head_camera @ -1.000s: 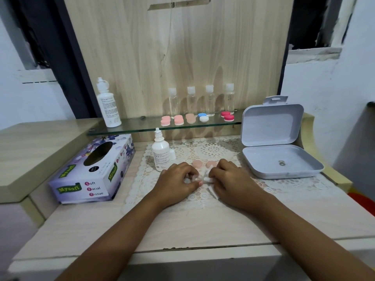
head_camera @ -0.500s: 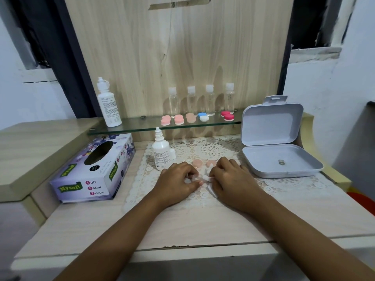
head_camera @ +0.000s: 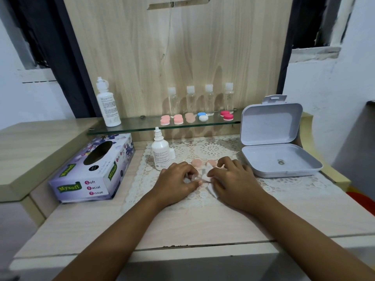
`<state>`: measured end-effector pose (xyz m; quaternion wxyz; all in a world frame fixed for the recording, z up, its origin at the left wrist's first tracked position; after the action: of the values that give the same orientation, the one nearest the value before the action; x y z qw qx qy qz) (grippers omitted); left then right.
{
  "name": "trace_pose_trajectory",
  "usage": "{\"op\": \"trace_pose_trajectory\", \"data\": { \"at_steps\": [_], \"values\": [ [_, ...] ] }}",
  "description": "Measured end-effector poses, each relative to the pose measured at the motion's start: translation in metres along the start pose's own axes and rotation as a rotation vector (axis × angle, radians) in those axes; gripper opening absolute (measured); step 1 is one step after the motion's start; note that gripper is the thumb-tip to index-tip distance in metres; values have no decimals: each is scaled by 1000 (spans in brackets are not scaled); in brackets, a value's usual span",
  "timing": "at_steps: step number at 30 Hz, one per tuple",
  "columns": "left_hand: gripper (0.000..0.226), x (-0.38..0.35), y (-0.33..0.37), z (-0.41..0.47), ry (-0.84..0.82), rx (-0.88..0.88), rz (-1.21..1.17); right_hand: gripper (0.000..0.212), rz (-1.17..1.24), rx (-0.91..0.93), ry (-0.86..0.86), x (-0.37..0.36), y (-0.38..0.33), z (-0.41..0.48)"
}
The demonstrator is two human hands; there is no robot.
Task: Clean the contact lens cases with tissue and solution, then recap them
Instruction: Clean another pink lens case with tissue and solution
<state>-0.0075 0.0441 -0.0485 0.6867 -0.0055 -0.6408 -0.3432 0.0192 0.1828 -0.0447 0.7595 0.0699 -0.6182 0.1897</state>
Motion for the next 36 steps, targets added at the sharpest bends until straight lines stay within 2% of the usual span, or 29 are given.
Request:
{"op": "trace_pose_trajectory", "data": {
  "at_steps": [3,6,9,11,18,22,29,32,36],
  "values": [
    [21,0,0,-1,6,-9,-7,30,-44,-19,29,3,-1,0],
    [20,0,1,-2,4,-15,-6,23,-3,27,-14,-2,-3,3],
    [20,1,2,-2,4,-19,-3,35,153,65,-46,-4,0,4],
    [20,1,3,-2,1,-18,-1,35,214,72,-42,-4,3,4],
    [21,1,3,-1,-4,-21,0,33,59,5,-32,0,1,-1],
    [22,1,3,-2,8,-26,0,37,31,38,-20,0,-4,1],
    [22,0,4,-4,-1,-15,20,14,279,79,-127,-7,1,5],
    [31,-2,3,-3,-34,3,-26,8,403,107,-77,1,0,3],
    [32,2,5,-3,-34,10,-189,14,597,116,-19,11,1,0]
  ]
}}
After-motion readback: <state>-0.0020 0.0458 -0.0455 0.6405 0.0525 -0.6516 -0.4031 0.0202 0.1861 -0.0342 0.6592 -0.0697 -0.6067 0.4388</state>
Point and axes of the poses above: each hand's wrist, its own z-axis towards the middle knuckle, its own x-axis out of the back of the hand, y = z × x, the point moved 8 cm from there along z, towards the middle knuckle, and after that the axes turned 14 degrees about -y, right-handed, at the moved point
